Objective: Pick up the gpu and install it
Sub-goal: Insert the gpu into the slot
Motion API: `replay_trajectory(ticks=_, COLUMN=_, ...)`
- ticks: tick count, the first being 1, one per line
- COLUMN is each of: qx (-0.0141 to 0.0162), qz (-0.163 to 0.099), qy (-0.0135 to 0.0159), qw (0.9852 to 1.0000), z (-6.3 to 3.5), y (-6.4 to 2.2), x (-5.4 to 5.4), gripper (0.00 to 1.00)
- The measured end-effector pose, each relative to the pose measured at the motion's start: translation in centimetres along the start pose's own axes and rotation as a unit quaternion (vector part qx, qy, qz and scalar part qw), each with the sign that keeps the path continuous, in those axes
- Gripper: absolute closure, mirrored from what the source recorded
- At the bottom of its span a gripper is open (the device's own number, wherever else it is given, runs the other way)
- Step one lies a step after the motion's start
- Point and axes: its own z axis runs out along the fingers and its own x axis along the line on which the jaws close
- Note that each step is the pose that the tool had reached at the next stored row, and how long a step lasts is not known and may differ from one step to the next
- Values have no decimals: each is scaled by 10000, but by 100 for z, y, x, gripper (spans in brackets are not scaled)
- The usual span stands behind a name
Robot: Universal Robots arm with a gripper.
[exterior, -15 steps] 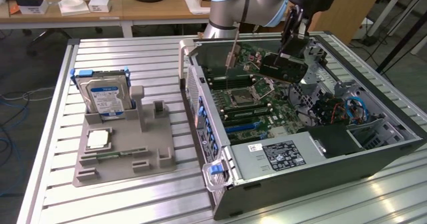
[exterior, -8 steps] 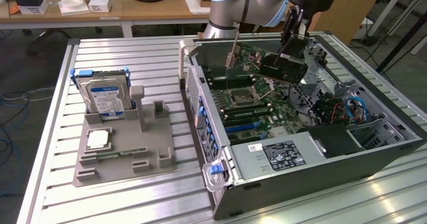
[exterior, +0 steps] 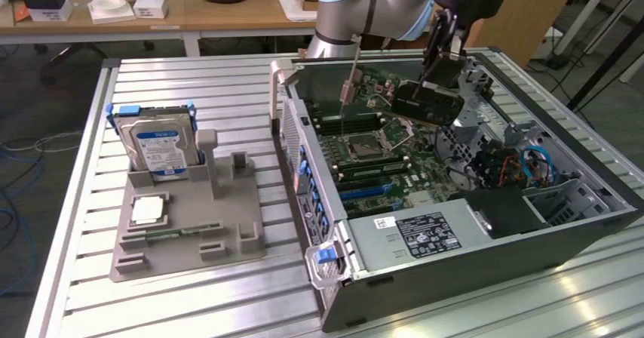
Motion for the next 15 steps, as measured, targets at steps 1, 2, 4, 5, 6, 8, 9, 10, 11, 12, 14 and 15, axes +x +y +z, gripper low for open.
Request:
replay_trajectory(ticks=1, qx=0, qz=-2, qy=0, qw=10000, z=2, y=0, x=0, gripper=74)
replay_trajectory(ticks=2, qx=0, qz=-5, qy=0, qw=10000, z=3, y=0, x=0, gripper=74)
replay_trajectory(ticks=4, qx=0, qz=-9, qy=0, qw=10000, z=6, y=0, x=0, gripper=74)
replay_trajectory(ticks=5, qx=0, qz=-12, qy=0, qw=10000, z=8, y=0, x=0, gripper=74)
replay_trajectory(ticks=6, qx=0, qz=-14, qy=0, qw=10000, z=10, y=0, x=0, gripper=74)
replay_trajectory(ticks=8, qx=0, qz=-20, qy=1, qw=10000, z=12, y=0, x=0, gripper=74)
replay_trajectory(ticks=9, qx=0, qz=-23, qy=1, qw=10000, z=14, y=0, x=0, gripper=74)
replay_trajectory(ticks=10, qx=0, qz=-25, qy=1, qw=10000, z=16, y=-1, x=0, gripper=74)
replay_trajectory(ticks=11, qx=0, qz=-28, qy=1, qw=10000, z=17, y=-1, x=0, gripper=74)
replay_trajectory(ticks=12, qx=0, qz=-32, qy=1, qw=10000, z=19, y=-1, x=0, gripper=74)
replay_trajectory(ticks=14, qx=0, qz=-40, qy=1, qw=10000, z=22, y=-1, x=0, gripper=74)
replay_trajectory(ticks=15, qx=0, qz=-45, qy=2, qw=10000, z=23, y=-1, x=0, gripper=74)
